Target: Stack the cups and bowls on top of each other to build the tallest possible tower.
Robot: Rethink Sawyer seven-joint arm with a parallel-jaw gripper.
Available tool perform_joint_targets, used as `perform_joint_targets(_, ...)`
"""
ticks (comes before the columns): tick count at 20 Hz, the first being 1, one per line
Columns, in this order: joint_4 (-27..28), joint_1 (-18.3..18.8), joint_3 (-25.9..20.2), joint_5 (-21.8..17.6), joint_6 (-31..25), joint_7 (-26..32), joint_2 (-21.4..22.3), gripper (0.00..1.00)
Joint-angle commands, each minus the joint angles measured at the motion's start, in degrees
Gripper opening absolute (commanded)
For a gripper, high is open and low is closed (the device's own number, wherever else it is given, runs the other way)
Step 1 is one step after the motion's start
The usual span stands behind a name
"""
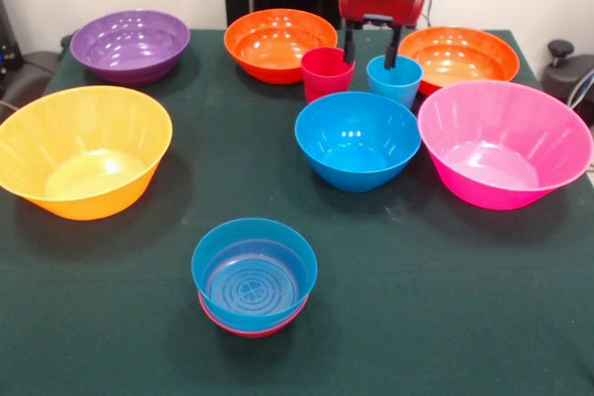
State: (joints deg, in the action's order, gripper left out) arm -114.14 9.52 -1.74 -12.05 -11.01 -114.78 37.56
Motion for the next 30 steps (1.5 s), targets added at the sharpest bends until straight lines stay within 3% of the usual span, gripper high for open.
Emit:
perform_joint_targets(1,-1.73,-1.09,-1.76,-3.76,4.93,-4.72,-5.12,1.0)
perform_joint_targets(16,-2.72,-1.16,-2.01,-2.69,4.49,-4.37,-4.66,1.0)
perform_joint_targets(25,-4.69,-2.71,-1.07,-1.9,3.27,-5.18,-2.18,1.0)
perform_joint_targets(30,-6.8,-3.44,0.08,-3.04,6.71,-5.83,-2.58,1.0)
